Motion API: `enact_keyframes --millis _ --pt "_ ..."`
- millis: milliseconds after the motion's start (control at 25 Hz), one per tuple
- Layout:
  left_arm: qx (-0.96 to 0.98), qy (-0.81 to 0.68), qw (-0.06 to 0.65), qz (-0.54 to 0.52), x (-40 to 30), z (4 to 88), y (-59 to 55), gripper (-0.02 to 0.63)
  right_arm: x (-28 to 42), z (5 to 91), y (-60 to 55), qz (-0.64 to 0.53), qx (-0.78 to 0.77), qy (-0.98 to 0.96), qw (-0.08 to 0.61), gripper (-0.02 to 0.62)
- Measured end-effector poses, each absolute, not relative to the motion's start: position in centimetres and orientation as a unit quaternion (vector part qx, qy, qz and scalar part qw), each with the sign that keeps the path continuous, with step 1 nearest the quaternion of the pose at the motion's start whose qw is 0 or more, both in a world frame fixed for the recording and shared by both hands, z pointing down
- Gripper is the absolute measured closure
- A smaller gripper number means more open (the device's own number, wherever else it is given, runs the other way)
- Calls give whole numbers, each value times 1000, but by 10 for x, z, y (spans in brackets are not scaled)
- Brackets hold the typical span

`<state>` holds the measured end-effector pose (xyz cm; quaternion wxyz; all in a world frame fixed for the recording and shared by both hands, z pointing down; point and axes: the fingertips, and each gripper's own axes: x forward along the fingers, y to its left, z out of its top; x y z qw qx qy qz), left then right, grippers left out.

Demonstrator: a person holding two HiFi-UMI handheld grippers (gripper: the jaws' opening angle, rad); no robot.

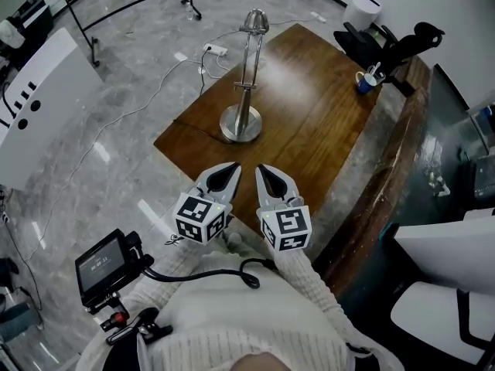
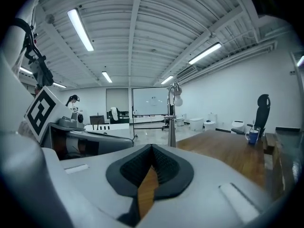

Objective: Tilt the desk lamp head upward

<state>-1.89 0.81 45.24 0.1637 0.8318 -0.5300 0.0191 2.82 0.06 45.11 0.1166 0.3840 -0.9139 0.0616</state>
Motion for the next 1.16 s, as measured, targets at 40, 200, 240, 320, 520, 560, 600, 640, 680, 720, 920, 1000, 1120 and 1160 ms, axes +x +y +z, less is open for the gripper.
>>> enact_keyframes --millis 40,200,240,320,520,560,600,640,680,720,920,1000,1120,1160 --pt "832 -530 164 23 -21 453 8 598 26 451 1 65 385 -913 116 598" --pt "835 -523 167 33 -26 457 5 598 17 455 -1 79 389 -910 119 598" --pt "837 -521 164 36 -25 457 5 598 16 455 -1 80 391 -909 118 598" --pt "843 -514 153 42 -20 456 6 598 18 453 -1 81 397 -908 110 598" --pt "850 -502 156 47 -17 456 9 598 23 450 -2 83 408 -902 111 598" --pt "850 -500 158 47 -18 457 8 598 22 449 -3 83 410 -901 112 598" --pt "851 -498 158 47 -17 457 8 598 23 450 -3 83 412 -900 112 598" --pt "852 -498 157 48 -16 458 9 598 24 450 -2 84 414 -899 113 598" --pt "852 -498 155 48 -15 458 10 598 26 451 0 85 415 -898 114 598" --pt "851 -499 153 48 -15 458 12 598 27 452 2 84 416 -898 116 598" --pt "852 -498 155 46 -16 457 14 598 27 453 8 78 410 -900 126 598" --pt "853 -495 157 46 -16 457 13 598 28 454 7 79 411 -899 129 598" --pt "854 -493 157 48 -17 458 13 598 28 455 5 81 413 -898 131 598" --pt "854 -493 158 49 -17 459 12 598 27 455 4 82 414 -897 131 598"
